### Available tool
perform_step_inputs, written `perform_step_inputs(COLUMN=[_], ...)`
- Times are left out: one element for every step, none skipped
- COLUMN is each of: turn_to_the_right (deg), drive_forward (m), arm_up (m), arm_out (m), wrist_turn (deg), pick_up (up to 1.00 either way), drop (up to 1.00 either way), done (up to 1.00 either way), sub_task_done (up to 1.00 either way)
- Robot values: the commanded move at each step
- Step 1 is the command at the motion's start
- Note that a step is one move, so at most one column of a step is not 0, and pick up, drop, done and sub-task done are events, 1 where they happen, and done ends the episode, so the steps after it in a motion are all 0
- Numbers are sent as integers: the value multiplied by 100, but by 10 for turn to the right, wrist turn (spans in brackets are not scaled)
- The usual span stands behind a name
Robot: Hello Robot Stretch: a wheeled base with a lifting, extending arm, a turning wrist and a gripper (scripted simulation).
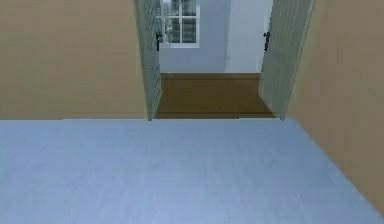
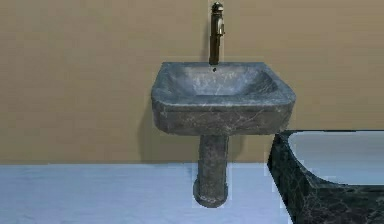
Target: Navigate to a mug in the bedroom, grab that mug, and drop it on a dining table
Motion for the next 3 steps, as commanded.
perform_step_inputs(turn_to_the_right=[0, 0, 0], drive_forward=[100, 100, 100], arm_up=[0, 0, 0], arm_out=[0, 0, 0], wrist_turn=[0, 0, 0], pick_up=[0, 0, 0], drop=[0, 0, 0], done=[0, 0, 0], sub_task_done=[0, 0, 0])
